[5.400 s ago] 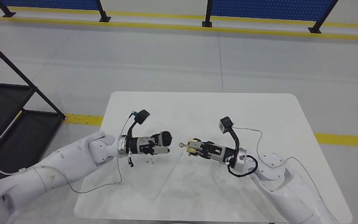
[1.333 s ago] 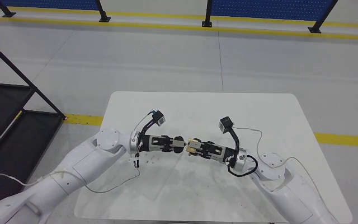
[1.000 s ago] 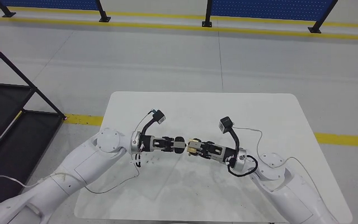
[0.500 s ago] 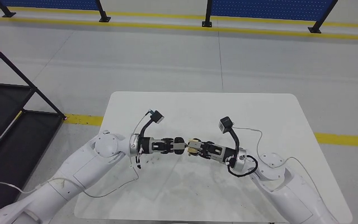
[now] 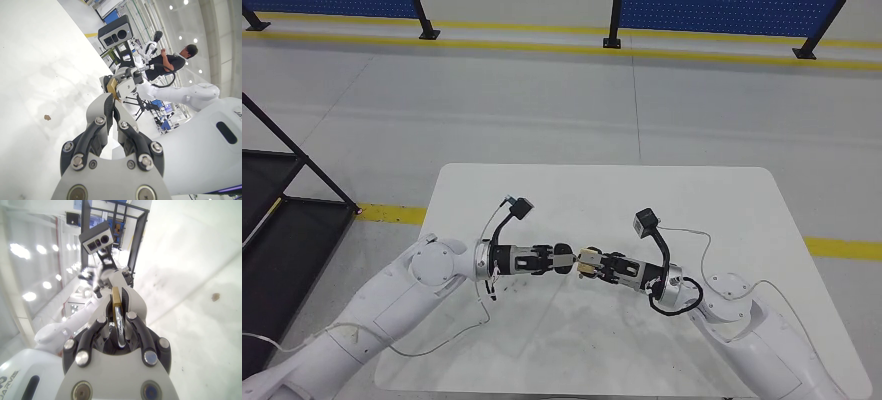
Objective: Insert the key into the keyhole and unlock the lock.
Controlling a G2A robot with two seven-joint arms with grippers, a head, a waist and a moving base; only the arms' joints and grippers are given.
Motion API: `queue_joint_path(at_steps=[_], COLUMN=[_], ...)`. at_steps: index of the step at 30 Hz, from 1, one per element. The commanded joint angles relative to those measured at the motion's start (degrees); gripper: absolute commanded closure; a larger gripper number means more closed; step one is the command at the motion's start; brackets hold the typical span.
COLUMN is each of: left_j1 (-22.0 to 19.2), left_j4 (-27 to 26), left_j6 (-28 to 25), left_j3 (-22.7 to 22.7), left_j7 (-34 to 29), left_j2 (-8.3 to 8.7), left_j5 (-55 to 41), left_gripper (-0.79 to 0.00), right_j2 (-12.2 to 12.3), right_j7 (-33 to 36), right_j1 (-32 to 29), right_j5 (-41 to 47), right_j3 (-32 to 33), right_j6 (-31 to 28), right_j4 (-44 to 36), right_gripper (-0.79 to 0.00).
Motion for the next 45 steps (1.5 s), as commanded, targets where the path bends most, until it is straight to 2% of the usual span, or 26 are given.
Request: queue_joint_path(at_steps=[1, 15, 36, 45], left_j1=[0.4, 2.8, 7.2, 9.4], left_j4=[-0.2, -1.7, -5.6, -7.5], left_j6=[-0.5, -2.6, -6.9, -6.9], left_j3=[-0.5, -3.1, -7.4, -9.2], left_j7=[0.8, 3.0, 11.1, 15.2], left_j2=[-0.04, -0.41, -0.89, -1.11], left_j5=[1.5, 7.2, 22.1, 28.9], left_gripper=[0.0, 0.0, 0.0, 0.0], right_j2=[0.0, 0.0, 0.0, 0.0], right_j7=[0.0, 0.0, 0.0, 0.0], right_j1=[0.0, 0.0, 0.0, 0.0], right_j5=[0.0, 0.0, 0.0, 0.0], right_j3=[0.0, 0.0, 0.0, 0.0], right_j6=[0.0, 0.0, 0.0, 0.0], right_j4=[0.0, 0.0, 0.0, 0.0], right_gripper=[0.0, 0.0, 0.0, 0.0])
